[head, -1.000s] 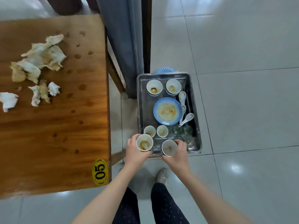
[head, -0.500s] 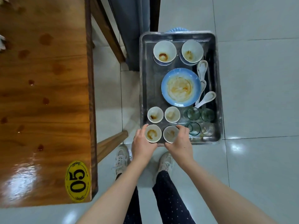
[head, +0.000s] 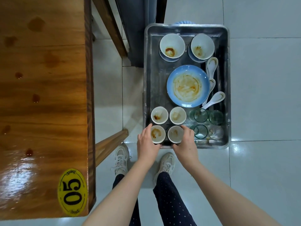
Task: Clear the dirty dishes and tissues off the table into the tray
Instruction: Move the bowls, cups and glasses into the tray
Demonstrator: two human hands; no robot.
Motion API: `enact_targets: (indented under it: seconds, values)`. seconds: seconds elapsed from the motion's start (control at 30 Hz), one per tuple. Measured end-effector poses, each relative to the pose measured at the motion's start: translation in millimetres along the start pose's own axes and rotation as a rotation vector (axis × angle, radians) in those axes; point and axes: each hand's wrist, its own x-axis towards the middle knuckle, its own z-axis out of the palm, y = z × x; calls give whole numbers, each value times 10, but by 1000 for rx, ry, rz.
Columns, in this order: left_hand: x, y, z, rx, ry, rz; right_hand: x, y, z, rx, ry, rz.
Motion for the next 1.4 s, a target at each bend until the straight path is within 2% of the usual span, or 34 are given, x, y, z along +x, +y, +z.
enact_targets:
  seconds: [0.2,0.47,0.73,0.97,1.17,1.4]
  values:
    - [-232,109,-254,-40,-76,2,-293,-134,-245,24,18,-29]
    - [-719,527,-905,-180,-47,57,-727,-504,-856,135,98,-140]
    - [-1274,1038,-1644,-360,107,159,-1152,-1006,-1564,189,164,-225]
    - [-1767,1277,-2404,-380,300,218,-1494,-1631,-2099,168,186,-297]
    - [-1964,1074,-3096,-345,364,214,-1739,-2204,-2184,97,166,-420]
    - [-2067,297,-3929,-366,374,168,-2058,-2732,-1751,24,132,-488]
